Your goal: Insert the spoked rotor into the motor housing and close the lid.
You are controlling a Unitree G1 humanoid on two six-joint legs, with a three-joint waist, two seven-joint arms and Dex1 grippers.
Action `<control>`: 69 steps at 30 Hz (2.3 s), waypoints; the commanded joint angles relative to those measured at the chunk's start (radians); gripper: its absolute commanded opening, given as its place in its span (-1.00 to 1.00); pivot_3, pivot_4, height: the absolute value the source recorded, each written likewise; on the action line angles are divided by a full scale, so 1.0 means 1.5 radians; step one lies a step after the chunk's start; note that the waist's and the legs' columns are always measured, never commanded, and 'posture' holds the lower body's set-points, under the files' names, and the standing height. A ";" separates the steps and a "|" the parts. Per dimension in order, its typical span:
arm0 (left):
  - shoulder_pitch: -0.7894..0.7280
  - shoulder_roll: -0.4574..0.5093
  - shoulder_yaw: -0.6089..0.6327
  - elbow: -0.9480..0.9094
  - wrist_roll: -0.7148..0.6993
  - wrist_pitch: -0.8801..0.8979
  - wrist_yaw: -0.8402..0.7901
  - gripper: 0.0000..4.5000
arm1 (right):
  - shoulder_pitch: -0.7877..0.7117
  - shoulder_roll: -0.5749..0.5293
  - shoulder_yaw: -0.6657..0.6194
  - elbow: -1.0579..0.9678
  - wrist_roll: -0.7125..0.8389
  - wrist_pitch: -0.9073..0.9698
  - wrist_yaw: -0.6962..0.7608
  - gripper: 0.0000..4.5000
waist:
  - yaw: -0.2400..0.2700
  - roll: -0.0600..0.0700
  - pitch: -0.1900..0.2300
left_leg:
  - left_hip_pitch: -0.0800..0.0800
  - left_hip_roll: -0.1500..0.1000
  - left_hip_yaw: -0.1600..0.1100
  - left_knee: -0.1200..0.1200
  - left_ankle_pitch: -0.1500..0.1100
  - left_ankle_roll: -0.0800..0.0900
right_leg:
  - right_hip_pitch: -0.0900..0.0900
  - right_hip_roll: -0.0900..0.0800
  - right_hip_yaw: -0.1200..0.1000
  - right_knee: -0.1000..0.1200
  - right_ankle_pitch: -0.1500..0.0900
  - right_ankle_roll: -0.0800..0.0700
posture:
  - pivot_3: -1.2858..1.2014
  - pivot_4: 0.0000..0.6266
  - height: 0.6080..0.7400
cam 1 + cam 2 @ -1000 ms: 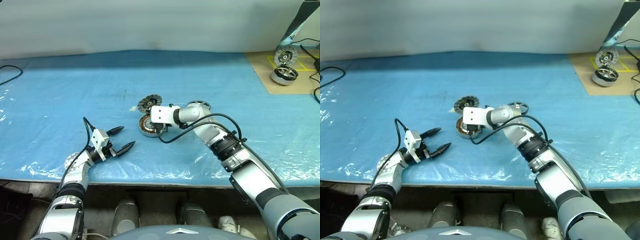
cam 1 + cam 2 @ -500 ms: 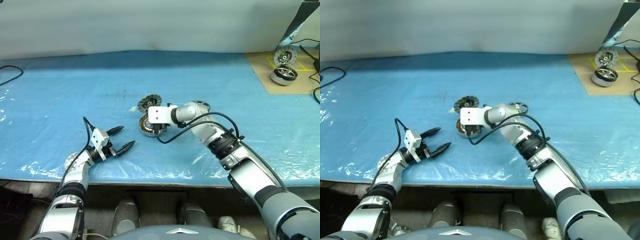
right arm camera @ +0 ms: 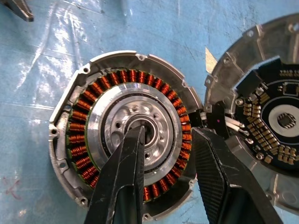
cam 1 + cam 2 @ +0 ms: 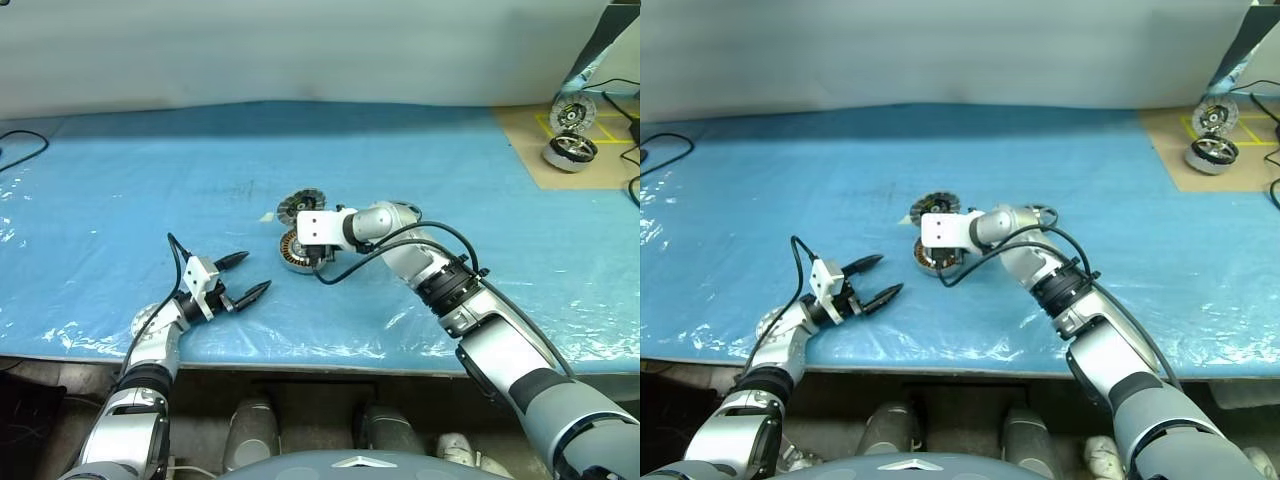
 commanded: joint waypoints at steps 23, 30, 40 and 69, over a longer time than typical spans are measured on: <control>0.031 -0.004 -0.009 0.028 0.019 0.011 0.004 1.00 | 0.020 0.015 -0.012 0.017 0.002 0.019 -0.012 -1.00 | -0.003 0.000 0.000 | 0.001 0.000 0.000 0.000 -0.001 0.001 | 0.000 0.000 0.000 0.000 0.000 0.000 | 0.03 -0.52 1.00; 0.033 -0.004 -0.009 0.026 0.019 0.012 0.005 1.00 | 0.047 0.028 -0.081 -0.053 0.094 0.086 0.015 -1.00 | -0.002 0.000 0.000 | 0.000 0.000 0.000 -0.001 -0.001 0.002 | -0.001 0.000 0.000 -0.001 0.000 0.000 | 0.03 -0.52 1.00; 0.036 -0.002 -0.008 0.021 0.018 0.016 0.002 1.00 | 0.045 0.010 -0.111 -0.080 0.150 0.072 0.029 -1.00 | -0.002 0.000 0.000 | -0.002 0.000 0.000 -0.001 0.000 0.000 | -0.002 0.000 0.000 -0.001 0.000 0.000 | 0.03 -0.52 1.00; 0.033 -0.010 -0.010 0.018 0.019 0.022 0.010 1.00 | -0.133 -0.001 0.032 0.143 0.050 -0.188 0.150 -1.00 | -0.002 -0.001 0.000 | -0.003 0.000 0.000 0.000 0.000 0.000 | -0.002 0.000 0.000 -0.001 0.000 0.000 | 0.03 -0.52 1.00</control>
